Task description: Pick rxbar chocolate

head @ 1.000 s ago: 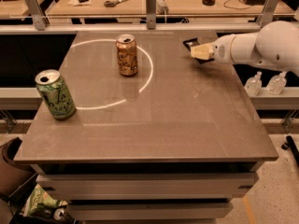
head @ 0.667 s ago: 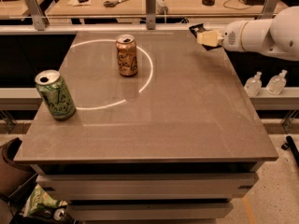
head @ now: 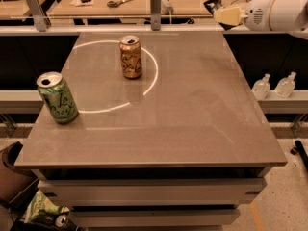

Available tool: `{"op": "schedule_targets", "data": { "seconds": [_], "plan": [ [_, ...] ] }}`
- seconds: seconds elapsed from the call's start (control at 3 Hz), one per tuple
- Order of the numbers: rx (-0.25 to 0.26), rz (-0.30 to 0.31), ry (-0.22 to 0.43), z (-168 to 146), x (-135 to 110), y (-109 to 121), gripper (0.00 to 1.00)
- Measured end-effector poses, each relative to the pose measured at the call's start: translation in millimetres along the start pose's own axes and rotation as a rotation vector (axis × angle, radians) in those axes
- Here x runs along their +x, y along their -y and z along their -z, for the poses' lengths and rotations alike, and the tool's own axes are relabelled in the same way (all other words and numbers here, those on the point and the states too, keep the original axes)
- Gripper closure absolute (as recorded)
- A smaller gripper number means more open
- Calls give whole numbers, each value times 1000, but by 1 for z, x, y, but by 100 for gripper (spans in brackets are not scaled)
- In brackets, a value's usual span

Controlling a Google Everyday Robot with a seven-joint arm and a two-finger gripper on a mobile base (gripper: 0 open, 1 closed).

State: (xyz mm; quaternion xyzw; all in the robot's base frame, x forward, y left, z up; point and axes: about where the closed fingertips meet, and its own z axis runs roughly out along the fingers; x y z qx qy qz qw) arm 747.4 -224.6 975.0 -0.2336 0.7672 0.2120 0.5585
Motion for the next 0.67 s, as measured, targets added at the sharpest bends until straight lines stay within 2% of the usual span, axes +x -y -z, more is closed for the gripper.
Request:
{"op": "schedule_targets", "data": {
  "seconds": [0.33, 0.67],
  "plan": [
    [-40, 25, 40, 15, -22, -2, 100],
    [-40, 25, 40, 15, -22, -2, 100]
  ]
}}
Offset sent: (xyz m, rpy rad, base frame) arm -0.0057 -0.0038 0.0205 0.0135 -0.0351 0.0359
